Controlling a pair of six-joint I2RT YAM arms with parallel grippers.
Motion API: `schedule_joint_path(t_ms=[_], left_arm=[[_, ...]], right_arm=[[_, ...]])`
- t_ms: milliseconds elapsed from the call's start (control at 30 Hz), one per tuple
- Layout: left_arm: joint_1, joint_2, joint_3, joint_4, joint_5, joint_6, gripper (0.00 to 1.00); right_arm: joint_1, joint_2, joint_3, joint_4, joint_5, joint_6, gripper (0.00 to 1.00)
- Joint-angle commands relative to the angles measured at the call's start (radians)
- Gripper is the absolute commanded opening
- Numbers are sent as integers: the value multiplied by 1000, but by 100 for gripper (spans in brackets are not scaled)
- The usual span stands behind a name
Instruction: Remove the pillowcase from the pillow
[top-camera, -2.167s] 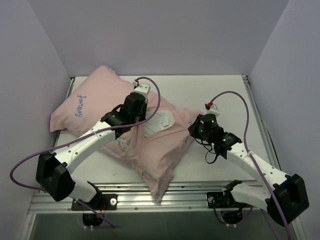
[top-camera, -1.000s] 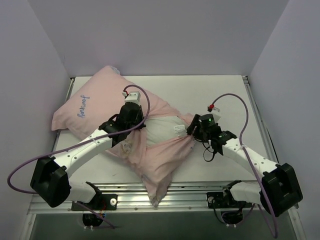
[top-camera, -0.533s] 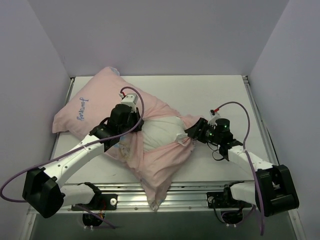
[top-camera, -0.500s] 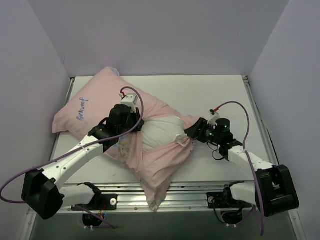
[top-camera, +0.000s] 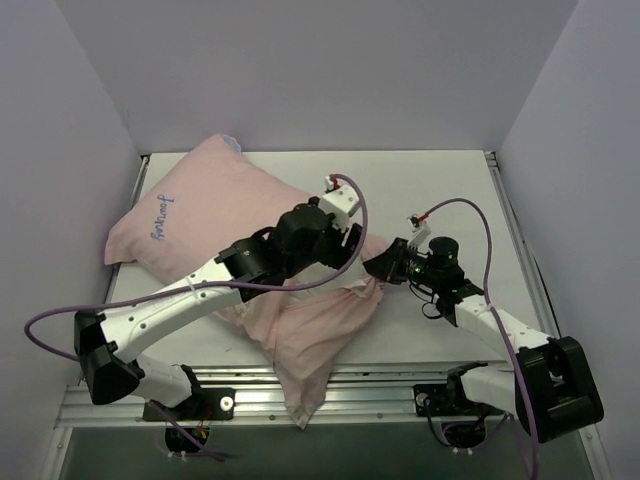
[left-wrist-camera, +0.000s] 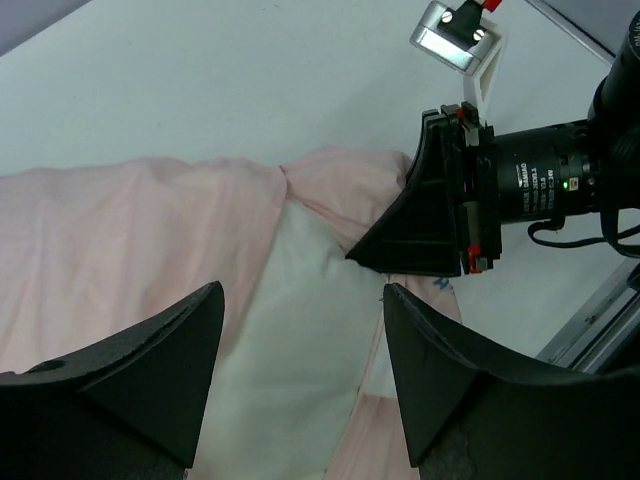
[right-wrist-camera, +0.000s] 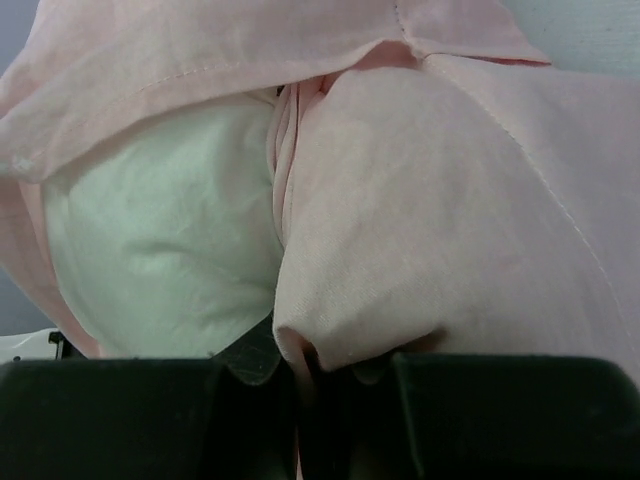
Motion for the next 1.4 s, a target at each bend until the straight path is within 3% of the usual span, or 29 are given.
schedule_joint_path(t_ms=[0, 300, 433, 833, 967, 1033, 1133, 1167, 1233, 1300, 1367], left_arm=[[-46, 119, 82, -25, -141, 77, 73], [-81, 302, 154, -101, -236, 111, 73], [-90, 335, 160, -140, -254, 77, 74], [-93, 404, 166, -279, -276, -33, 90], [-92, 390, 128, -296, -288, -52, 87], [-92, 384, 111, -299, -278, -67, 81], [-92, 368, 74, -281, -262, -81, 52], [-90, 364, 65, -270, -262, -85, 30], [-90, 350, 51, -272, -270, -87, 12], [-89, 338, 48, -278, -281, -87, 3], [-89, 325, 45, -280, -284, -81, 2]], right_arm=[[35, -50, 23, 66, -37, -25, 0], [60, -94, 38, -32, 20, -77, 0], [65, -91, 46, -57, 37, -97, 0], [88, -111, 73, -118, 94, -131, 0], [92, -124, 81, -132, 107, -140, 0], [92, -128, 87, -134, 106, -142, 0], [92, -130, 101, -149, 112, -148, 0], [94, -131, 104, -154, 115, -150, 0], [94, -141, 107, -174, 123, -156, 0], [95, -153, 112, -201, 146, -166, 1], [95, -164, 119, -233, 170, -186, 1]])
